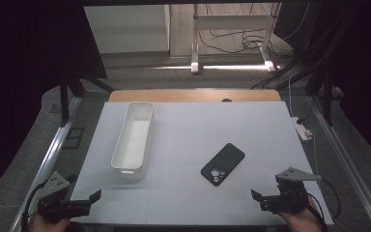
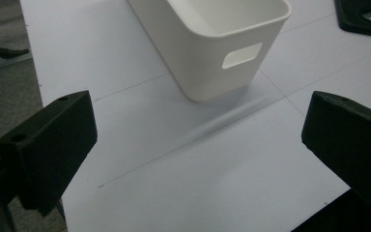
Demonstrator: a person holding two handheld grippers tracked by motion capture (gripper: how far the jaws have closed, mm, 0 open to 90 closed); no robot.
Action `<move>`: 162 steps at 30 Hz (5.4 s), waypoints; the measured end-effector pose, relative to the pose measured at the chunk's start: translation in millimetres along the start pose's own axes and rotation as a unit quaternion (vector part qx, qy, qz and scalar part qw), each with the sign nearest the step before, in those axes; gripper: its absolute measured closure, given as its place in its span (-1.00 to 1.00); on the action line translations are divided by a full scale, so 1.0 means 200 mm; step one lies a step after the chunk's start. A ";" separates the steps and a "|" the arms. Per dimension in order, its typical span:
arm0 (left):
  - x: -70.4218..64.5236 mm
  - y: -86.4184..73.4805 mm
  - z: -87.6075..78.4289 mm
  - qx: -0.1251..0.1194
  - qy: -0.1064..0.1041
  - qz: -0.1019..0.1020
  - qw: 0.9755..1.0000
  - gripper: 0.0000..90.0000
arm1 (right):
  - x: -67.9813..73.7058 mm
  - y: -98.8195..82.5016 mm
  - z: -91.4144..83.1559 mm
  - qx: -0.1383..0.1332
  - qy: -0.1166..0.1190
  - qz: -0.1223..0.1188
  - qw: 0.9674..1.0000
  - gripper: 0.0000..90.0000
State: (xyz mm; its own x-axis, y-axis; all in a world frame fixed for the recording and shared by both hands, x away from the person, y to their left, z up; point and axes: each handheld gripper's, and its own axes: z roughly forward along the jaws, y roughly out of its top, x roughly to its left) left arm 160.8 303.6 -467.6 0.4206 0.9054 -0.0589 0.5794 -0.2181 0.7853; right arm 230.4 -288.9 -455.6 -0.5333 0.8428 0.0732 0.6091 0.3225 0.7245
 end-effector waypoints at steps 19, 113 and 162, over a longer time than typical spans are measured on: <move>0.00 0.00 0.00 -0.001 -0.006 -0.003 1.000 -1.00 | 0.00 0.01 0.01 0.008 0.004 -0.008 1.000 -1.00; 0.01 0.00 0.02 0.013 -0.038 0.009 0.999 -0.98 | 0.01 0.30 0.31 0.047 0.043 -0.068 0.996 -1.00; 0.01 0.01 0.02 0.018 -0.041 0.014 0.999 -0.98 | 0.07 0.53 0.64 0.126 0.037 -0.100 0.986 -0.75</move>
State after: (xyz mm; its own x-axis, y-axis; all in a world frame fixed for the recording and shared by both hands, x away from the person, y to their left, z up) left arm 165.3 302.7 -469.8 0.4926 0.8657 -0.0891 0.5903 -0.2571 0.7652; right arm 362.1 -187.0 -466.5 -0.6932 0.7207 0.0028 0.6088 0.5836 0.5374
